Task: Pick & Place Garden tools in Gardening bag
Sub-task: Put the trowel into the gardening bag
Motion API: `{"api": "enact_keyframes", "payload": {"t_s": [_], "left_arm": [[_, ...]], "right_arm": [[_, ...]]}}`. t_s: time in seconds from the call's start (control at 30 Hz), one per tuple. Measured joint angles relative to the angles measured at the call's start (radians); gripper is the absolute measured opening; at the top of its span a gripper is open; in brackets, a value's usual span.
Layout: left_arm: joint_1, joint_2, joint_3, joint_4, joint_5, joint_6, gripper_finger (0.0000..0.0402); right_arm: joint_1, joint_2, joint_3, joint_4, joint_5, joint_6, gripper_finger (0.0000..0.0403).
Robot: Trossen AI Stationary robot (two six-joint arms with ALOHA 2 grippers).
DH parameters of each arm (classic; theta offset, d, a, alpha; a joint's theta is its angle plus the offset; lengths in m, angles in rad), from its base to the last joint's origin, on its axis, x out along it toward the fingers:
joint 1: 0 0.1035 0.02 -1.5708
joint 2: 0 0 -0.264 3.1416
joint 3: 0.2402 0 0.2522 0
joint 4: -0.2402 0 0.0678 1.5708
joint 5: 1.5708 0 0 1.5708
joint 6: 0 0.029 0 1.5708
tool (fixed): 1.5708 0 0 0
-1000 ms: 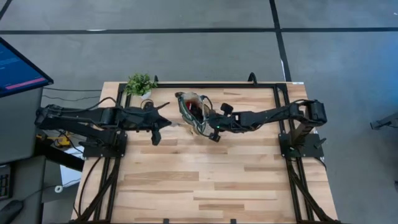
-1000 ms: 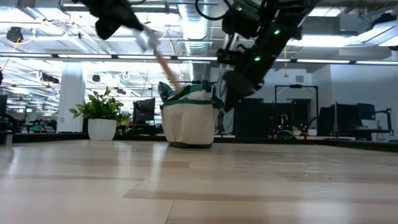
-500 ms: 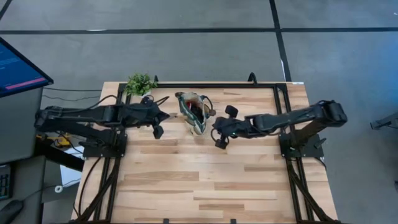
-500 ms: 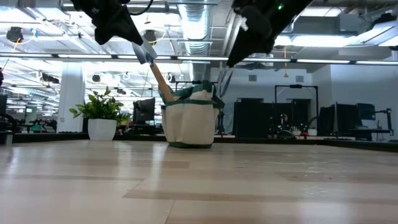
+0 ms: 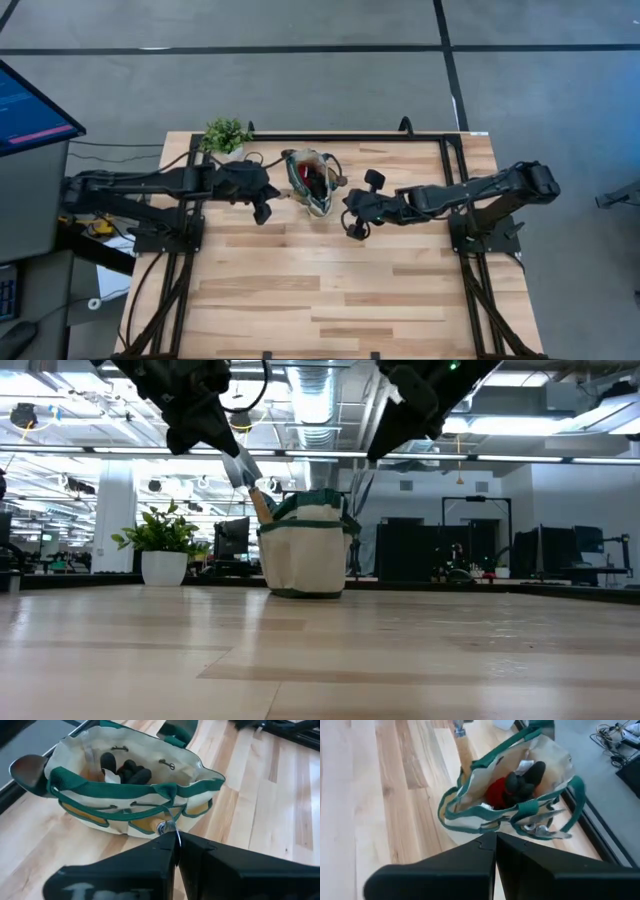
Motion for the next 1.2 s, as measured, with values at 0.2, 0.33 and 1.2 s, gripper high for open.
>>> {"api": "enact_keyframes", "payload": {"t_s": [0.2, 0.33, 1.2], "left_arm": [[0.024, 0.020, 0.000, 0.022, 0.007, 0.003, 0.0002], [0.041, 0.026, 0.001, 0.041, 0.028, 0.005, 0.0002], [0.089, 0.095, 0.001, 0.152, 0.095, 0.082, 0.0039]], "right_arm": [[-0.005, 0.016, -0.001, -0.009, 0.011, 0.000, 0.0000], [-0.005, 0.018, -0.001, -0.005, 0.011, 0.000, 0.0000], [-0.005, 0.018, -0.002, -0.013, 0.014, 0.000, 0.0000]]}}
